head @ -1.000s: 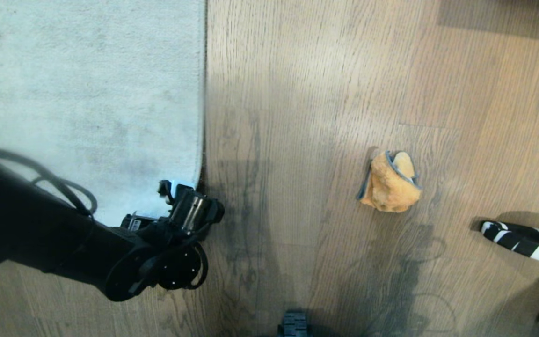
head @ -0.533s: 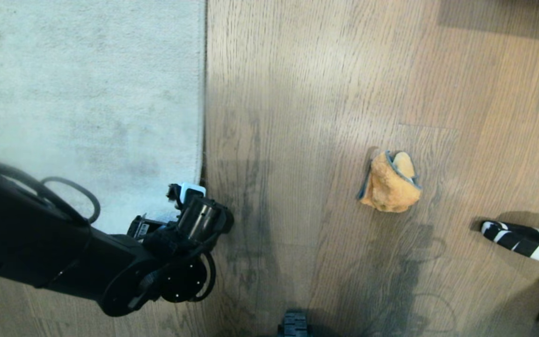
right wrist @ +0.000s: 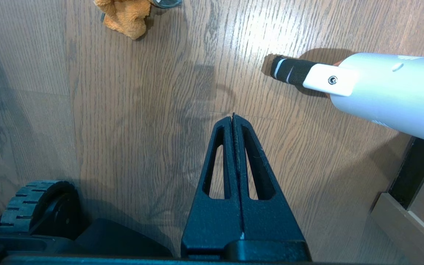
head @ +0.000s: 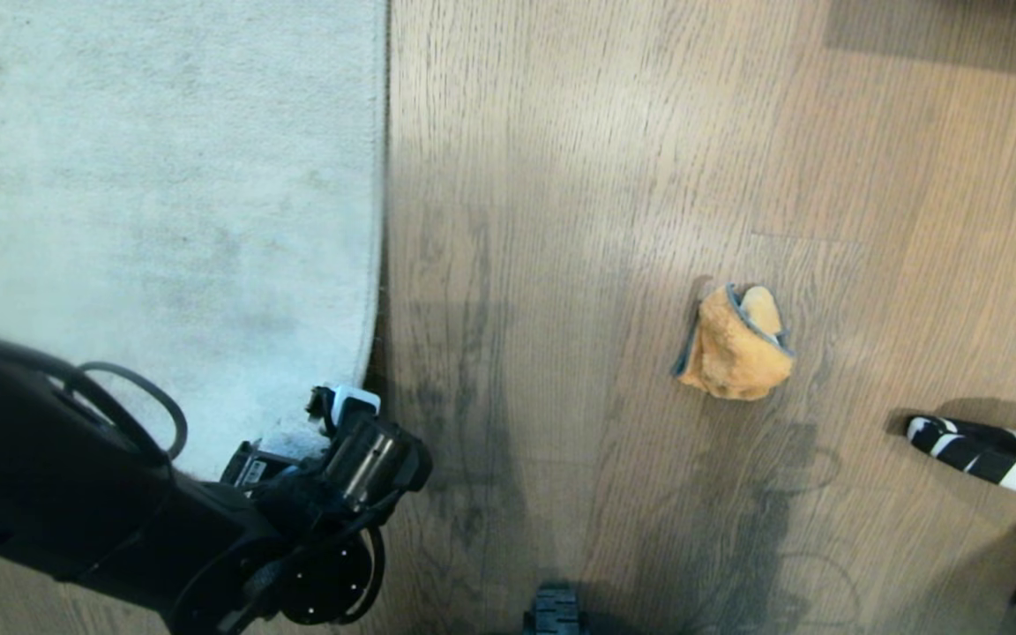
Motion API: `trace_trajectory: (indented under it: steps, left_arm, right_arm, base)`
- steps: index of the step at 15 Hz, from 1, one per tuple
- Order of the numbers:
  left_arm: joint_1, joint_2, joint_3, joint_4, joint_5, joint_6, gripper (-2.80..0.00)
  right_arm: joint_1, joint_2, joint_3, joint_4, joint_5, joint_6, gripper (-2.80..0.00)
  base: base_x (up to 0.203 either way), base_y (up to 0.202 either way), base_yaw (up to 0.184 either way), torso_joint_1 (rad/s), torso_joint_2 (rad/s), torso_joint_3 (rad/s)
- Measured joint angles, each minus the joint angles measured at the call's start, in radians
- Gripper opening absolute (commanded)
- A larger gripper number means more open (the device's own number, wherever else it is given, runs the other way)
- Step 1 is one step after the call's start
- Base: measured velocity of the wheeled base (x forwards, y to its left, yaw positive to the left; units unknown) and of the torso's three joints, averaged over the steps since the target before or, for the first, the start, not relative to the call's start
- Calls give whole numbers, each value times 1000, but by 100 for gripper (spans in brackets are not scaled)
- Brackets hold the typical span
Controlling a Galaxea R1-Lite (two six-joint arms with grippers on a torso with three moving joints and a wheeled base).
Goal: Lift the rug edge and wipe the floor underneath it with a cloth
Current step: Lift up the carpet
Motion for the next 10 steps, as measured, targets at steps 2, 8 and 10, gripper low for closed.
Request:
trace_trajectory:
  steps: [2, 8, 10]
  left_arm:
    - [10, 1, 4, 0, -1, -1, 0]
    - [19, 14, -4, 3, -2, 14, 0]
    - [20, 15, -15, 1, -2, 17, 0]
  right_arm:
    - [0, 0, 0, 0, 0, 0, -280]
    - [0, 0, 0, 0, 0, 0, -280]
    - [0, 0, 0, 0, 0, 0, -280]
  base:
    - [0, 0, 0, 0, 0, 0]
    - [0, 0, 0, 0, 0, 0]
    - [0, 0, 0, 0, 0, 0]
